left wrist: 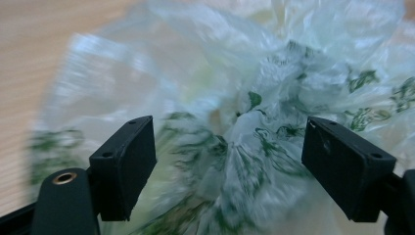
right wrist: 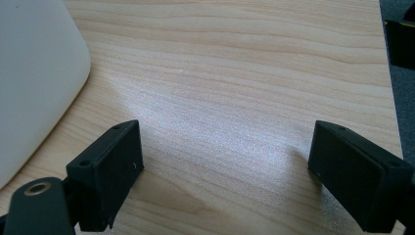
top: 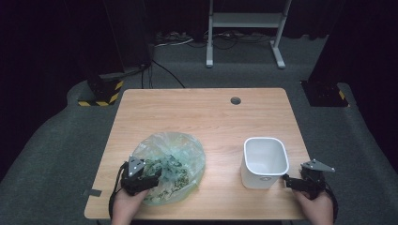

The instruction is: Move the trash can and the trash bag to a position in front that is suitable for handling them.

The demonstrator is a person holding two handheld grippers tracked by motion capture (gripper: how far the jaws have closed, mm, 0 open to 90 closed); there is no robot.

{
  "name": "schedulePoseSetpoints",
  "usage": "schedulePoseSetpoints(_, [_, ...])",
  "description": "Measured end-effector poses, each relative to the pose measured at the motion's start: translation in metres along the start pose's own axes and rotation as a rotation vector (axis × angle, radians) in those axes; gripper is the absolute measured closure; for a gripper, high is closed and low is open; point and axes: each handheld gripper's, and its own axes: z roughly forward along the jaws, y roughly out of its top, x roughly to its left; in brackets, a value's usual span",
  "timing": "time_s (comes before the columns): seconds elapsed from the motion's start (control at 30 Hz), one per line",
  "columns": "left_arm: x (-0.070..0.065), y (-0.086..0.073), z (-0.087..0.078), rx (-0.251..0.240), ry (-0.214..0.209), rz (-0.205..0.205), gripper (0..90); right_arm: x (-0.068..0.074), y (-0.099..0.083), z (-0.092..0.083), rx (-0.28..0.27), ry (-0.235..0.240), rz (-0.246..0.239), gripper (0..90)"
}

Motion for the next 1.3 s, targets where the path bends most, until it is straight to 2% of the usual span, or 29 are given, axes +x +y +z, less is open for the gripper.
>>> schedulePoseSetpoints(0.13, [-0.012, 0.002, 0.020, 0.046, -0.048, 0.038, 21.1, 0.000, 0.000, 0.000, 0.000, 0.003, -0.002, 12.6])
schedulePoseSetpoints(0.3, [-0.029, 0.007, 0.032, 0.051, -0.085, 0.072, 21.1, 0.000, 0.000, 0.000, 0.000, 0.006, -0.008, 12.8])
schedulePoseSetpoints(0.43, [-0.037, 0.009, 0.036, 0.050, -0.094, 0.089, 21.2, 0.002, -0.001, -0.002, -0.011, 0.017, -0.043, 14.7])
schedulePoseSetpoints(0.5, [-0.038, 0.009, 0.036, 0.047, -0.096, 0.085, 21.1, 0.004, -0.001, -0.003, -0.029, 0.008, -0.055, 14.8])
schedulePoseSetpoints(0.63, [-0.040, 0.010, 0.034, 0.038, -0.096, 0.086, 21.1, 0.002, 0.003, -0.010, -0.090, 0.022, -0.066, 14.7])
schedulePoseSetpoints(0.7, [-0.041, 0.012, 0.031, 0.030, -0.095, 0.090, 21.0, 0.000, 0.010, -0.017, -0.142, 0.011, -0.070, 14.6])
schedulePoseSetpoints(0.8, [-0.041, 0.016, 0.025, 0.013, -0.087, 0.098, 19.9, -0.001, 0.025, -0.029, -0.220, -0.007, -0.111, 14.4])
schedulePoseSetpoints(0.93, [-0.040, 0.022, 0.017, -0.022, -0.076, 0.087, 17.6, -0.001, 0.037, -0.031, -0.250, 0.007, -0.110, 14.3])
schedulePoseSetpoints(1.2, [-0.034, 0.023, 0.013, -0.019, -0.066, 0.077, 15.8, 0.017, 0.047, -0.032, -0.300, 0.088, -0.153, 14.5])
schedulePoseSetpoints(1.3, [-0.032, 0.021, 0.012, -0.022, -0.062, 0.062, 15.4, 0.024, 0.049, -0.032, -0.306, 0.110, -0.162, 14.5])
